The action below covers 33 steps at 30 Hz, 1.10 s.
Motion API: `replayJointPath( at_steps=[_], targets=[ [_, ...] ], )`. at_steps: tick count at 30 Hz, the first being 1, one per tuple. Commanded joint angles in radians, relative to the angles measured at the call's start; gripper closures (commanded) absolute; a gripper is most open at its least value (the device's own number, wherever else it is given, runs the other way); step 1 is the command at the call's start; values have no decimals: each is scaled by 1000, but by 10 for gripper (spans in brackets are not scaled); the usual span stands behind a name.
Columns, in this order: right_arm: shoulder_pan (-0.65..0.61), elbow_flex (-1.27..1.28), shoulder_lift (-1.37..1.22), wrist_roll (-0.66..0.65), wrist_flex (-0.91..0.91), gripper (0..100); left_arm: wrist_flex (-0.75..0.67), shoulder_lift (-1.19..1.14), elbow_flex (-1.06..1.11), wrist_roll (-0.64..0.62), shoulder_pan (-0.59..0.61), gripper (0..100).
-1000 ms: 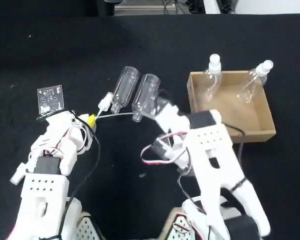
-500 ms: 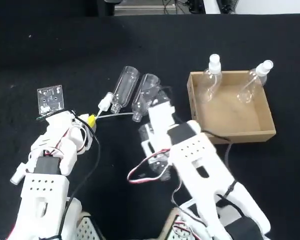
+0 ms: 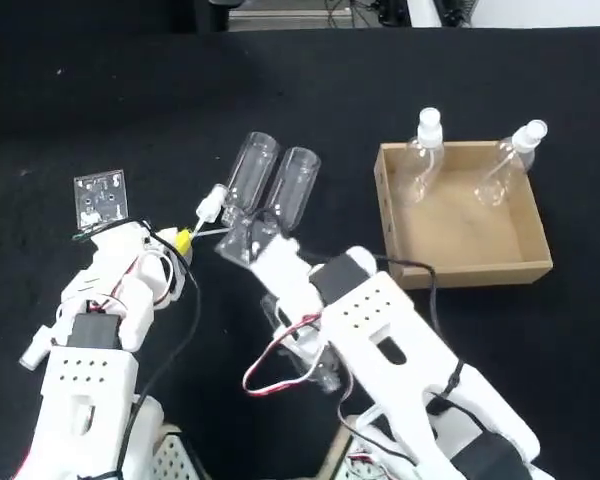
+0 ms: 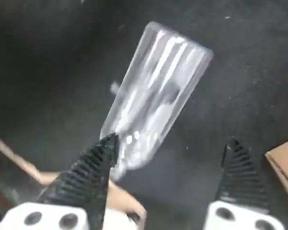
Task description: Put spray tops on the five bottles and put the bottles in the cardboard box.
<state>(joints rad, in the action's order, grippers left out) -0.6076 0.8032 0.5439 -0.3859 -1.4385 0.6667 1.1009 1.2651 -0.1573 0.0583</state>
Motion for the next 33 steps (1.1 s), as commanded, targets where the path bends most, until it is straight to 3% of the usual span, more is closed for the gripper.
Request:
replayJointPath(
  at_steps=[1,7,10,12,15,18,25,30,33],
  targets=[
    [71,-68,44,-293,-100,709,-25,12,-15,2,-24,805],
    [299,7,44,-904,-61,708,-25,12,-15,2,-22,805],
    [354,35,44,-1105,-25,706,-25,14,-18,2,-13,805],
    [353,58,44,-1160,3,705,-25,14,-24,2,19,805],
    [290,94,44,-1140,64,705,-23,14,-47,-34,104,805],
    [209,120,44,-1059,137,705,-23,14,-61,-173,219,805],
    [0,111,45,-684,269,705,-23,14,-90,-367,440,805],
    [-78,110,45,-687,269,704,-20,14,-105,-433,535,805],
    [-124,110,45,-775,269,704,-17,14,-119,-440,579,805]
  ],
)
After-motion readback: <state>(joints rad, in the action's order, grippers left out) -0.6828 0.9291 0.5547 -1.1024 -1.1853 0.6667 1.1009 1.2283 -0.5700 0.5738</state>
